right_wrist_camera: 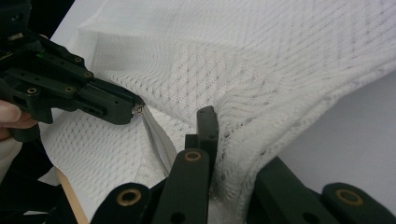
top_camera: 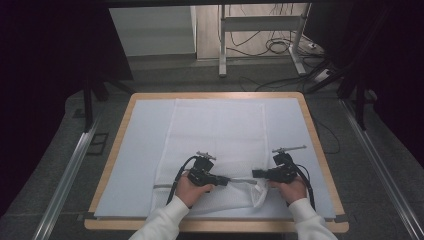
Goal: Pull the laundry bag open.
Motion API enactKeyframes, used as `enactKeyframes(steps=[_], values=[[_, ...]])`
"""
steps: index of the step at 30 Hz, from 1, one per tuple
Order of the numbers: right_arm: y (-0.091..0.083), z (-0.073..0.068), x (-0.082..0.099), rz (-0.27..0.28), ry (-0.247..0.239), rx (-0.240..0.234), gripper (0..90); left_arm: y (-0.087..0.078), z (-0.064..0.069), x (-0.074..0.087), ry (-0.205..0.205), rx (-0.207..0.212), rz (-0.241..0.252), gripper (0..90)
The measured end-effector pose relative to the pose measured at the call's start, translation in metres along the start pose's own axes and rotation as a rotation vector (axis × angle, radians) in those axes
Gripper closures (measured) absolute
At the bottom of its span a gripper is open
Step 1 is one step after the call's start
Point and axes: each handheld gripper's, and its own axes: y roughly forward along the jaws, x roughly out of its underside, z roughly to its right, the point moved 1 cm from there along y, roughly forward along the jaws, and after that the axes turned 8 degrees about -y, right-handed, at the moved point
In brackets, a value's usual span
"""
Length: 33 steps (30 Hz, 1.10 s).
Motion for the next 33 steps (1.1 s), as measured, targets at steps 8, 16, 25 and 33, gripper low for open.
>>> enactKeyframes(steps=[8,16,25,33], values=[[0.001,-0.001,0.0,-0.007,-0.003,0.006,88.8,-0.009,-0.009,0.003,-0.012,-0.015,0.003,86.9],[0.001,-0.001,0.001,-0.012,-0.003,0.006,88.8,-0.016,-0.013,0.007,-0.029,-0.013,0.012,86.9],[0.002,0.0,0.001,-0.006,0.005,0.008,88.8,-0.024,-0.017,0.011,-0.041,-0.026,0.02,87.0],[0.003,0.002,0.002,-0.005,0.009,0.009,88.8,-0.031,-0.022,0.013,-0.05,-0.027,0.027,86.9]])
